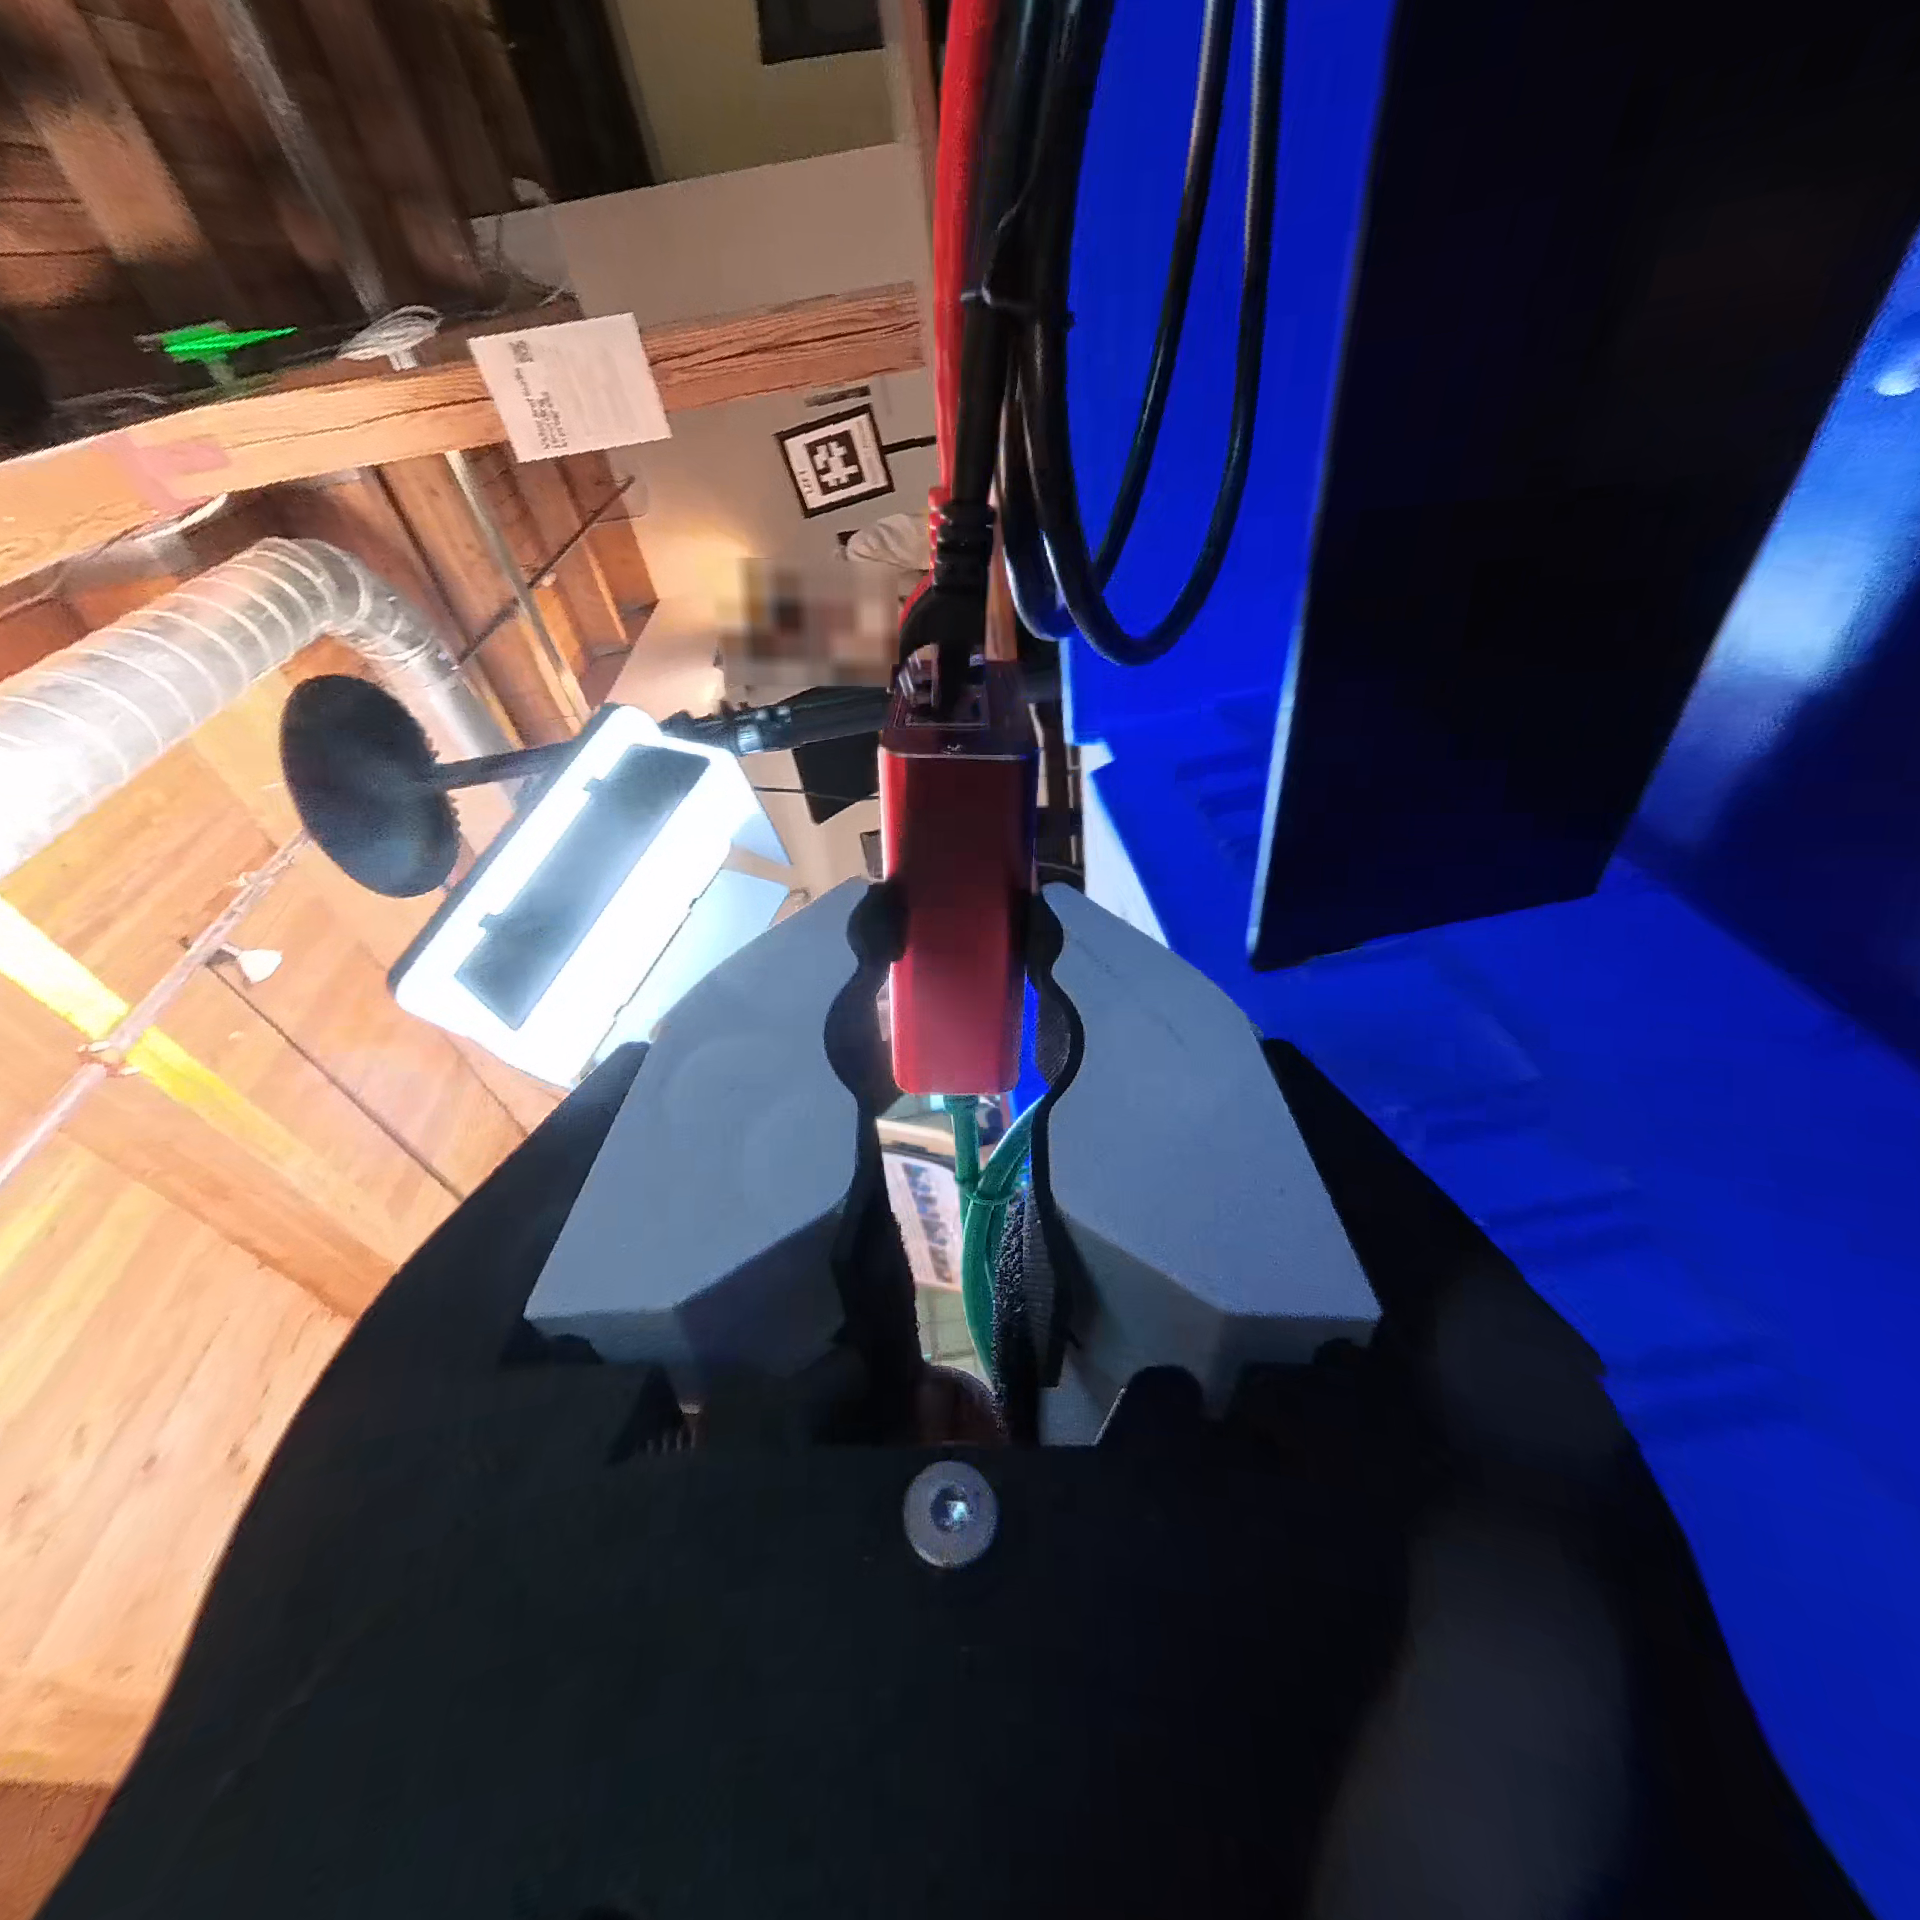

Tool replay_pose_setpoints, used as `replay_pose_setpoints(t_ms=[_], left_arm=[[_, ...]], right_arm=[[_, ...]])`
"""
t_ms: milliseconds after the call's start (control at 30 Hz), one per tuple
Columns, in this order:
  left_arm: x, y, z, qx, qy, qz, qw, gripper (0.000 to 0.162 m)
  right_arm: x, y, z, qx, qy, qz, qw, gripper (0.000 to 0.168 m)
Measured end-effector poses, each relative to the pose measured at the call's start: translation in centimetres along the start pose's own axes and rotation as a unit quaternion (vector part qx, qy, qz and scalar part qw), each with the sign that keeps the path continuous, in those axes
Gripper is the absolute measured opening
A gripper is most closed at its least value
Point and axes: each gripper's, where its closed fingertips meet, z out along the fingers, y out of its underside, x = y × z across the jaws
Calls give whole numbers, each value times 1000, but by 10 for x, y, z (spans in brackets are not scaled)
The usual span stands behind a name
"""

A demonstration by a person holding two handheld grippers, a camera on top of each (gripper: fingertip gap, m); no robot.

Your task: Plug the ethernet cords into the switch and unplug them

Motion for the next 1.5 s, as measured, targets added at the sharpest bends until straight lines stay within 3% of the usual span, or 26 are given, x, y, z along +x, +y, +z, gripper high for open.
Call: replay_pose_setpoints(t_ms=[367,633,900,1033,1167,1233,1367,1500], left_arm=[[-102,-18,-32,16,-115,-79,990,25],[-144,-99,-62,107,-156,-127,974,26],[-127,-216,-97,219,-130,-174,951,25],[-100,-259,-102,252,-98,-152,951,26],[-76,-286,-101,262,-72,-110,956,25],[-68,-299,-101,269,-65,-93,957,25],[-57,-315,-102,278,-64,-64,956,25],[-50,-326,-106,288,-57,-46,955,25]], right_arm=[[-5,5,4,-19,-1,-28,999,69],[-8,6,3,-19,-4,-36,999,67],[-14,4,1,-9,-5,-64,998,66],[-3,-8,-13,18,61,-114,991,65],[-19,-42,-36,80,105,-232,964,68],[-41,-51,-35,84,99,-303,944,61],[-98,-55,-13,48,27,-415,908,56],[-126,-41,25,-55,-21,-472,880,72]])
